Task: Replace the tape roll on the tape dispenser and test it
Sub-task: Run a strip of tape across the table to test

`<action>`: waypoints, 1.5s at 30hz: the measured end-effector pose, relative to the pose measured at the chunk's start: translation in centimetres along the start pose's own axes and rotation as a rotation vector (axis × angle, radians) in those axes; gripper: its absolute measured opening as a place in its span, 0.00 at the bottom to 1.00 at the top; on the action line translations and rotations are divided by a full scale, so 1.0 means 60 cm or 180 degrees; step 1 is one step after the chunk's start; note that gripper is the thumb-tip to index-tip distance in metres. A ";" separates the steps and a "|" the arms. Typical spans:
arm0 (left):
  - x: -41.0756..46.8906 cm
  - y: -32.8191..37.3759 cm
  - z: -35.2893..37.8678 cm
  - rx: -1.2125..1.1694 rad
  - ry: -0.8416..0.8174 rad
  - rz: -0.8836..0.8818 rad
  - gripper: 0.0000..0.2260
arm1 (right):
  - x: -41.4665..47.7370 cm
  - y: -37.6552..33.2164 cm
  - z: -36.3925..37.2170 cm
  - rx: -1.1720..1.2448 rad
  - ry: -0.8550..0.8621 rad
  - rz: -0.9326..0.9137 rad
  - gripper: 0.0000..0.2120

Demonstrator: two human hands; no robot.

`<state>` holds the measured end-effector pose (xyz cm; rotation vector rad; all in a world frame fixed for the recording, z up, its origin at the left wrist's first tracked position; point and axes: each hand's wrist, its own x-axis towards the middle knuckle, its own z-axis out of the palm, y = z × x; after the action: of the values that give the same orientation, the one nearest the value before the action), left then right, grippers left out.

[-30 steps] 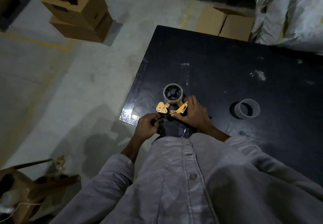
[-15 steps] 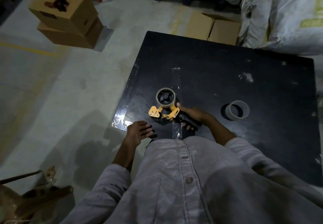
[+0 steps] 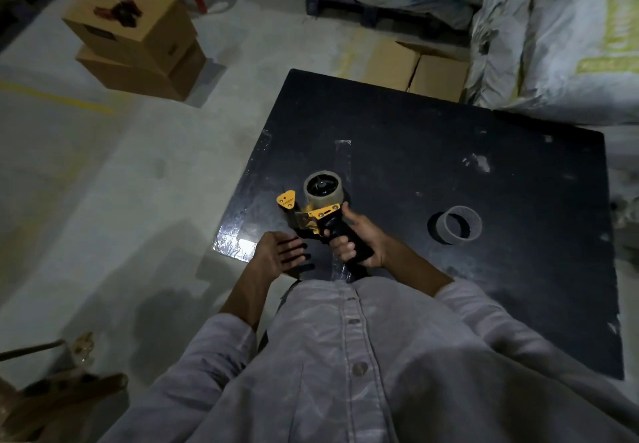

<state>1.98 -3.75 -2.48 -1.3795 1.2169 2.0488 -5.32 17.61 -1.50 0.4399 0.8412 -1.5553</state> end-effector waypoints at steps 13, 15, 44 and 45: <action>0.006 0.073 0.065 0.3403 0.0823 0.2921 0.17 | -0.089 -0.076 -0.019 0.0185 0.1663 -0.1661 0.38; 0.012 0.087 0.073 0.3862 0.0816 0.3088 0.19 | -0.088 -0.077 -0.023 0.0013 0.2206 -0.1940 0.38; 0.095 0.126 0.088 0.5832 -0.0169 0.2442 0.39 | 0.023 -0.085 -0.027 -0.1996 0.3745 -0.1292 0.35; 0.095 0.124 0.090 0.5841 -0.0218 0.2426 0.39 | 0.023 -0.085 -0.028 -0.2028 0.3766 -0.1225 0.35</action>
<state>-8.80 -4.22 -3.49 0.1126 2.5789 0.3752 -10.82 17.78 -2.28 0.7491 2.3521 -1.1528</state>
